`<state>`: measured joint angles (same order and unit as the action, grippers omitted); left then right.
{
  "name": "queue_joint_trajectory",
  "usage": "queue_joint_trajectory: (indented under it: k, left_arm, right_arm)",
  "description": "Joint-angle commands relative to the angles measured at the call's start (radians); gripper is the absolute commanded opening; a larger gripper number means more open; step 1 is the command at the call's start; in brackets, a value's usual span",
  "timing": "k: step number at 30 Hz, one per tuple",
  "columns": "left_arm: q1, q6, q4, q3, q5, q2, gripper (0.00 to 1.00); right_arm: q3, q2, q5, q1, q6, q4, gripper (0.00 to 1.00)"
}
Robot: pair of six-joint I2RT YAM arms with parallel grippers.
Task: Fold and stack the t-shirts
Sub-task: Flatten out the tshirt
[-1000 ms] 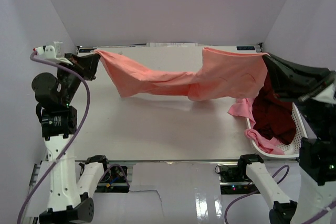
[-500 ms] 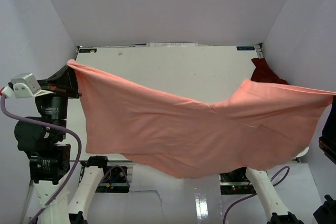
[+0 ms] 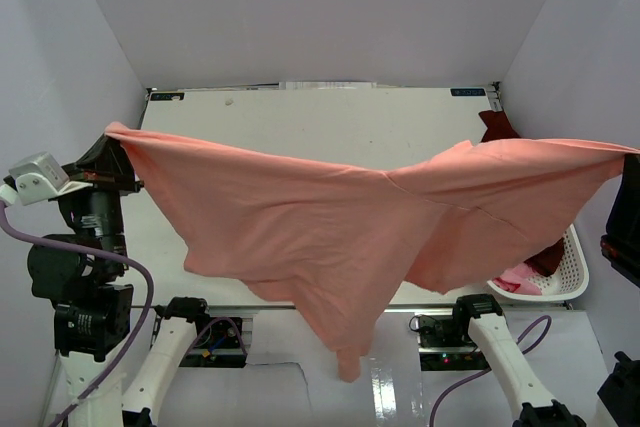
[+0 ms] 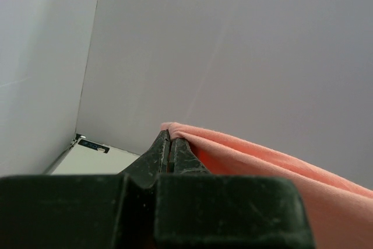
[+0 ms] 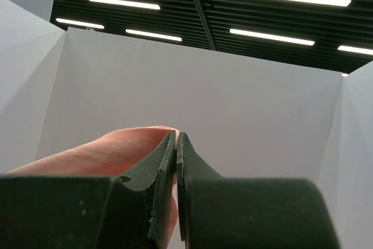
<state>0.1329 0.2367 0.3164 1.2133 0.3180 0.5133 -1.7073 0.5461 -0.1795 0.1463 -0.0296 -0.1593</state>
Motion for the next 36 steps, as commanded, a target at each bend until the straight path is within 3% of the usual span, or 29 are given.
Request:
queue_joint_trajectory:
  k: [1, 9, 27, 36]
  left_arm:
    - [-0.001, -0.013, 0.013, 0.017, 0.029, 0.005, 0.0]
    - [-0.003, 0.012, 0.0, 0.041, -0.057, 0.005, 0.0]
    - [0.027, -0.054, -0.016, 0.259, -0.03, 0.027, 0.0]
    - [0.027, -0.045, -0.036, 0.186, -0.013, 0.014, 0.0]
  right_arm:
    - [-0.029, 0.047, -0.007, 0.004, 0.016, 0.031, 0.08]
    - [-0.064, 0.064, -0.08, 0.004, 0.053, 0.026, 0.08]
    - [-0.182, -0.026, -0.054, 0.004, 0.011, 0.099, 0.08]
    - [-0.261, 0.049, -0.113, 0.004, 0.065, 0.052, 0.08]
